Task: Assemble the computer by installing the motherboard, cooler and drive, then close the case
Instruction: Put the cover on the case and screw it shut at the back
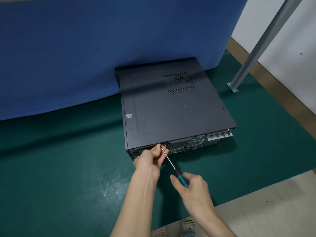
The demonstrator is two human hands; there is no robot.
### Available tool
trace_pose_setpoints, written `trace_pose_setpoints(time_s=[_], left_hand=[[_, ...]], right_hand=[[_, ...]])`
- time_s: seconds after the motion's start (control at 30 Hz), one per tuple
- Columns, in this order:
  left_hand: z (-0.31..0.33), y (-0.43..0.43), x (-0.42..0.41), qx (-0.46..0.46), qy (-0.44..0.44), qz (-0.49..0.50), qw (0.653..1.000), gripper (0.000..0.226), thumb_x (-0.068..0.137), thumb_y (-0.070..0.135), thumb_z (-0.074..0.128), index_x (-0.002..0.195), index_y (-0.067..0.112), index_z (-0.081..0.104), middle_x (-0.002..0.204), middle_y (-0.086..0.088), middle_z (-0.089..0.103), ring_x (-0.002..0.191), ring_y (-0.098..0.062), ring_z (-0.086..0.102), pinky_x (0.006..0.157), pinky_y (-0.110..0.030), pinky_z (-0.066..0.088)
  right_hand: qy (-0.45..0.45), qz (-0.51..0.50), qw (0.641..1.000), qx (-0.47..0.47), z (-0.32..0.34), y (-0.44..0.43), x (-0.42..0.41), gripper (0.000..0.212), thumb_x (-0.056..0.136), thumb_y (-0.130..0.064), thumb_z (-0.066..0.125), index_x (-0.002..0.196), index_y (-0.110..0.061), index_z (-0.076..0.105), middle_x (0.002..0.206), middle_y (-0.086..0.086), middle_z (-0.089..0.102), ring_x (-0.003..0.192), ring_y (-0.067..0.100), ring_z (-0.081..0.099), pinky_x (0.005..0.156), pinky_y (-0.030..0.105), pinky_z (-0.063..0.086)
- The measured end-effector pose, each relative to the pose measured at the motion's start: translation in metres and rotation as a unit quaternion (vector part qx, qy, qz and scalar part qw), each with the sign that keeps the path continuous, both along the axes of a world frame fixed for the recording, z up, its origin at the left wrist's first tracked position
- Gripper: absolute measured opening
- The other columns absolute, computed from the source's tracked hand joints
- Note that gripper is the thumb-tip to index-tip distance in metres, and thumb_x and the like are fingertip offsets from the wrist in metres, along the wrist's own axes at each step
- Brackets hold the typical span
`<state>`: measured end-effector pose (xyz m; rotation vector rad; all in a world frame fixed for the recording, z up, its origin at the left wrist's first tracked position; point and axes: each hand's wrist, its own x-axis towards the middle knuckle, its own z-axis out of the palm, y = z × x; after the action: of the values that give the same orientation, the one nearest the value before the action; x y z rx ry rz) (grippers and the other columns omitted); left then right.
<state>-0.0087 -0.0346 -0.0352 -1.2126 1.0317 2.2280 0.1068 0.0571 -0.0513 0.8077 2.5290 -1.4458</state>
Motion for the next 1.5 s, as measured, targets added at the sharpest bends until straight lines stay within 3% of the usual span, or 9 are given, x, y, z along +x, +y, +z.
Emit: trace_pose_setpoints(time_s=[0.07, 0.13, 0.23, 0.43, 0.7, 0.9, 1.27, 1.4, 1.5], left_hand=[[0.0, -0.005, -0.001, 0.015, -0.006, -0.029, 0.999, 0.017, 0.082, -0.021, 0.049, 0.093, -0.011, 0.058, 0.09, -0.024, 0.06, 0.075, -0.029, 0.062, 0.071, -0.042, 0.052], [-0.001, -0.008, -0.001, 0.029, -0.009, -0.049, 0.998, 0.018, 0.084, -0.018, 0.049, 0.096, -0.01, 0.059, 0.094, -0.024, 0.062, 0.079, -0.03, 0.062, 0.067, -0.041, 0.057], [0.0, -0.011, -0.001, 0.046, -0.011, -0.068, 0.997, 0.013, 0.084, -0.015, 0.051, 0.091, -0.011, 0.06, 0.088, -0.023, 0.064, 0.079, -0.029, 0.063, 0.058, -0.038, 0.059], [0.001, -0.012, -0.002, 0.053, -0.005, -0.09, 0.995, 0.012, 0.084, -0.012, 0.05, 0.089, -0.011, 0.061, 0.087, -0.022, 0.065, 0.077, -0.028, 0.064, 0.068, -0.039, 0.059], [0.001, -0.014, -0.002, 0.051, 0.002, -0.089, 0.995, 0.014, 0.083, -0.013, 0.049, 0.09, -0.012, 0.061, 0.069, -0.021, 0.067, 0.076, -0.03, 0.065, 0.06, -0.039, 0.059], [0.004, -0.013, -0.002, 0.051, 0.002, -0.083, 0.995, 0.016, 0.081, -0.011, 0.049, 0.091, -0.011, 0.062, 0.074, -0.022, 0.067, 0.078, -0.032, 0.065, 0.054, -0.035, 0.059], [0.005, -0.014, -0.002, 0.06, 0.002, -0.087, 0.994, 0.018, 0.081, -0.012, 0.048, 0.094, -0.012, 0.061, 0.088, -0.025, 0.065, 0.084, -0.033, 0.064, 0.055, -0.035, 0.059], [0.003, -0.015, -0.001, 0.06, 0.011, -0.087, 0.994, 0.025, 0.081, -0.012, 0.049, 0.104, -0.012, 0.06, 0.084, -0.025, 0.066, 0.085, -0.034, 0.065, 0.057, -0.036, 0.059], [0.001, -0.014, 0.001, 0.057, 0.024, -0.081, 0.995, 0.023, 0.083, -0.012, 0.05, 0.104, -0.012, 0.059, 0.079, -0.023, 0.067, 0.08, -0.031, 0.065, 0.059, -0.036, 0.059]], right_hand=[[-0.008, 0.001, 1.0, 0.0, 0.001, -0.001, -0.001, 0.048, 0.087, -0.039, 0.066, 0.052, -0.014, 0.042, 0.045, -0.001, 0.038, 0.049, 0.016, 0.032, 0.051, 0.032, 0.028], [-0.013, 0.002, 1.0, 0.006, 0.001, -0.002, -0.002, 0.047, 0.088, -0.039, 0.065, 0.054, -0.013, 0.044, 0.047, 0.0, 0.042, 0.05, 0.018, 0.034, 0.051, 0.034, 0.03], [-0.012, 0.0, 1.0, 0.023, 0.002, -0.004, -0.003, 0.051, 0.087, -0.039, 0.065, 0.051, -0.014, 0.039, 0.039, -0.004, 0.037, 0.048, 0.017, 0.031, 0.048, 0.031, 0.027], [-0.02, 0.003, 0.999, 0.038, 0.004, -0.006, -0.006, 0.051, 0.089, -0.037, 0.063, 0.051, -0.017, 0.036, 0.042, -0.003, 0.034, 0.051, 0.019, 0.032, 0.052, 0.034, 0.029], [-0.041, 0.028, 0.996, 0.075, 0.007, -0.009, -0.002, 0.047, 0.092, -0.042, 0.057, 0.057, -0.019, 0.036, 0.054, -0.002, 0.037, 0.063, 0.026, 0.036, 0.058, 0.035, 0.034], [-0.034, 0.022, 0.997, 0.066, 0.006, -0.012, -0.003, 0.045, 0.093, -0.043, 0.056, 0.06, -0.019, 0.037, 0.055, -0.002, 0.038, 0.065, 0.026, 0.035, 0.06, 0.035, 0.035], [-0.036, 0.032, 0.983, 0.18, 0.002, -0.018, -0.002, 0.035, 0.096, -0.051, 0.044, 0.077, -0.022, 0.043, 0.078, 0.007, 0.063, 0.081, 0.035, 0.057, 0.063, 0.035, 0.038], [-0.043, 0.008, 0.998, 0.039, 0.003, -0.021, -0.006, 0.043, 0.094, -0.04, 0.057, 0.064, -0.01, 0.052, 0.053, 0.001, 0.05, 0.056, 0.026, 0.044, 0.055, 0.035, 0.034], [-0.077, -0.075, 0.971, -0.216, 0.008, -0.024, -0.006, 0.038, 0.093, -0.031, 0.061, 0.063, -0.008, 0.056, 0.04, -0.003, 0.031, 0.035, 0.013, 0.023, 0.04, 0.021, 0.02]])
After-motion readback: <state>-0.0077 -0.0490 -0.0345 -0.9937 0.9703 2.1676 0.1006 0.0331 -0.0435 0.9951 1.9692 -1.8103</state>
